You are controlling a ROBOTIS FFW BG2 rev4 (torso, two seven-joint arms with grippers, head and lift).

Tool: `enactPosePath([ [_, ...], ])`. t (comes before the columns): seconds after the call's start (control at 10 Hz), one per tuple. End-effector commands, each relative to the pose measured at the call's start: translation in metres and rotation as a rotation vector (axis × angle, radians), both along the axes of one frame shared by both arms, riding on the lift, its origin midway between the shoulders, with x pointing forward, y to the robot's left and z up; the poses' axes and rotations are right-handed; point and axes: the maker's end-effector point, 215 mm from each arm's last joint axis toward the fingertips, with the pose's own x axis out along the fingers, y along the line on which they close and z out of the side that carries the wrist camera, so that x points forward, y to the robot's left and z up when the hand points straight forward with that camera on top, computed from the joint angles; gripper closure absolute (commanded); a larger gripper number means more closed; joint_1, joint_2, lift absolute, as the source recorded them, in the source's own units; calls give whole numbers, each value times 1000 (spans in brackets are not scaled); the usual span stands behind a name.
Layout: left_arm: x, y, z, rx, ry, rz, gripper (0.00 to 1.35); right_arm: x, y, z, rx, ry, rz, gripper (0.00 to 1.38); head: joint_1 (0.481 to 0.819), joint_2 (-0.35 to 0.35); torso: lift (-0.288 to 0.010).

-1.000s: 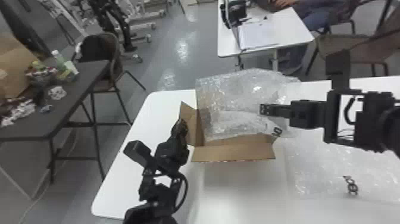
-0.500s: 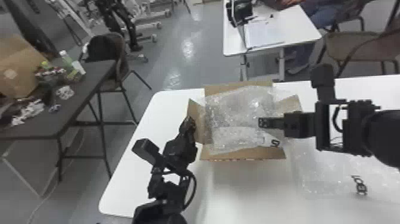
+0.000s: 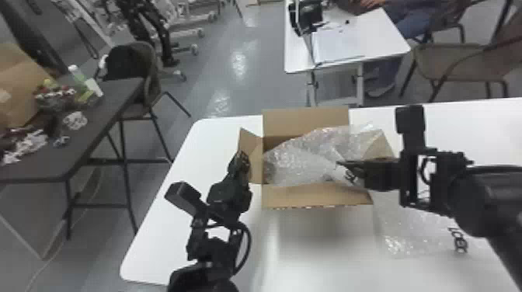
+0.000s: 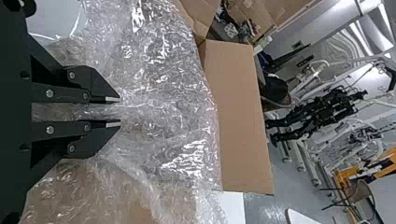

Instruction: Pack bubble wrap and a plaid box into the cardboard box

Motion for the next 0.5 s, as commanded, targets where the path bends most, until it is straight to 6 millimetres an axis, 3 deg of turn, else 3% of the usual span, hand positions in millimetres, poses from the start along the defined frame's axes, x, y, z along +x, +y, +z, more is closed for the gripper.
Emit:
enactPosePath([
  [0.0,1,-1,0,-3,0,-2,1219,-2,9,-12,42,-4,-1,996,695,321,-110],
  [0.2,-1,4,-2,-3,2,5,1219,-2,13,8,88,-61,-10,226,695,329,-110],
  [0.3,-2,4,-1,-3,2,7,1219,0,10,29,105,-104,-19,61,695,335,-110],
  [0.4,-2,6,-1,-4,2,10,1219,0,5,50,90,-127,-16,108,695,336,-110],
])
